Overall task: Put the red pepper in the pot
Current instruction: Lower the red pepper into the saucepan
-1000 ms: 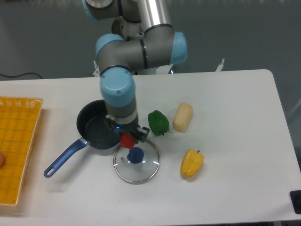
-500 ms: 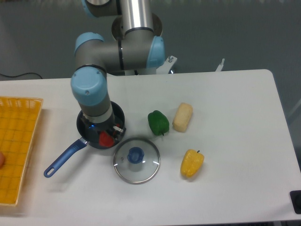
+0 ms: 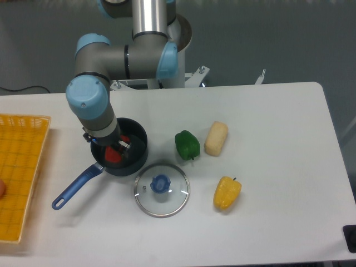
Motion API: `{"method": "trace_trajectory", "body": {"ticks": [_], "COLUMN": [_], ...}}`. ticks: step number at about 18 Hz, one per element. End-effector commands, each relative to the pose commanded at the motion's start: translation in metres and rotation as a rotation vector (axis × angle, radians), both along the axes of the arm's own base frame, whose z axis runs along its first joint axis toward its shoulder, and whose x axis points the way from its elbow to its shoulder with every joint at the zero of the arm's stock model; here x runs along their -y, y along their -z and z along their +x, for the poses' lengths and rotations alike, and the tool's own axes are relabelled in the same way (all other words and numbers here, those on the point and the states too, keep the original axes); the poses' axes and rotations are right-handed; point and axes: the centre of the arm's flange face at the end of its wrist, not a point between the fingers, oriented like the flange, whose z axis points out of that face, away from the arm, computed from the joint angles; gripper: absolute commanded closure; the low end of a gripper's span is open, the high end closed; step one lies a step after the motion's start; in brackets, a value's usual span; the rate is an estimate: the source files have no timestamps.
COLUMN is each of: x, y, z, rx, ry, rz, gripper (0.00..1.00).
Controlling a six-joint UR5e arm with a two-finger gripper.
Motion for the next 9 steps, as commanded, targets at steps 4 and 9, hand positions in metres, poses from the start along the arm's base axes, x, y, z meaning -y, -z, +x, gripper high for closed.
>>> {"method": "trace_trajectory", "body": {"ticks": [4,9], "x": [0.001,-0.003], "y": [0.006,0.022], "z": [0.004,0.009], "rx": [-0.009,-0.020], "ry": [0.013,0.024], "rz": [-0.017,-0.051], "gripper": [0.59,0.58]}}
